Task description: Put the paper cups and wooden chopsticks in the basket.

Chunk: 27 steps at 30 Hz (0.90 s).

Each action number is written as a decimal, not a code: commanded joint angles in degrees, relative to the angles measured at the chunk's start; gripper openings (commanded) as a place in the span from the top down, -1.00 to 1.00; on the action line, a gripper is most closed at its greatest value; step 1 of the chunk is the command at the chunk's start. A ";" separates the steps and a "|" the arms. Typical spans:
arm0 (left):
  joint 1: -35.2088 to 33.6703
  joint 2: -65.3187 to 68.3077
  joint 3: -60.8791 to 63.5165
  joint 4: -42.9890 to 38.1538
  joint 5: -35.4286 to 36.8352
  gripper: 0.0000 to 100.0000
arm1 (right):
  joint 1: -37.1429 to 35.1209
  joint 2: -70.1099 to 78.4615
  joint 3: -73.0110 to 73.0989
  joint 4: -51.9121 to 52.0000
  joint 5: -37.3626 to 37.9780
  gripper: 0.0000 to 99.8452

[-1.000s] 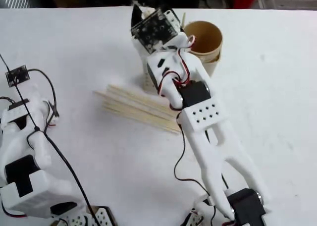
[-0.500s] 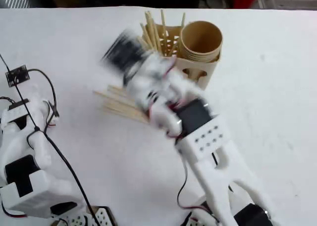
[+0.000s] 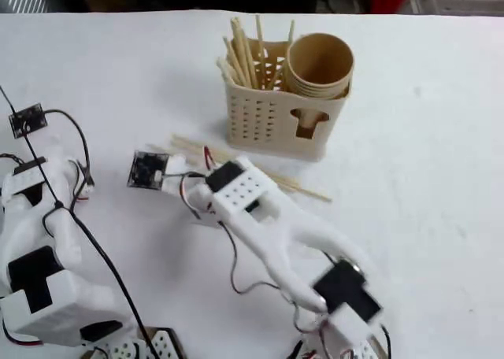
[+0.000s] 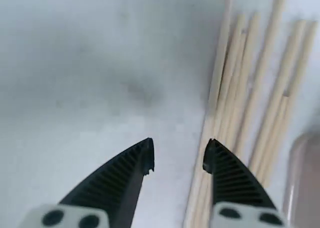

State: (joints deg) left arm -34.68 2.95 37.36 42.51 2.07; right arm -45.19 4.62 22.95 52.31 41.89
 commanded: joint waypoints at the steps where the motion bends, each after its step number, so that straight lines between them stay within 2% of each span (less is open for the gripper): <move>1: 0.75 -0.31 -0.26 -1.05 0.44 0.75 | 1.10 7.34 -0.44 -10.68 1.05 0.70; 4: 0.75 -0.31 -0.26 -1.05 0.35 0.75 | 2.15 10.86 -0.44 -14.64 1.23 0.70; 9: 0.75 -0.31 -0.26 -1.05 0.35 0.75 | 2.95 10.77 -0.44 -14.02 1.05 0.71; 11: 0.75 -0.31 -0.26 -1.05 0.35 0.75 | 2.95 10.77 -0.44 -12.44 1.05 0.76; 14: 0.75 -0.31 -0.26 -1.05 0.35 0.75 | 2.86 10.68 -0.44 -10.33 0.97 0.98; 17: 0.75 -0.31 -0.26 -1.05 0.35 0.75 | 2.68 9.71 -0.44 -7.60 0.97 0.95; 20: 0.75 -0.31 -0.26 -1.05 0.35 0.75 | 2.77 5.58 -0.44 -4.00 0.26 0.97; 27: 0.75 -0.31 -0.26 -1.05 0.35 0.75 | 4.18 -13.67 -0.18 1.98 -7.91 0.97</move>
State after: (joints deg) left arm -34.68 2.95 37.36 42.51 2.07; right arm -42.46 4.09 23.12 51.25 37.58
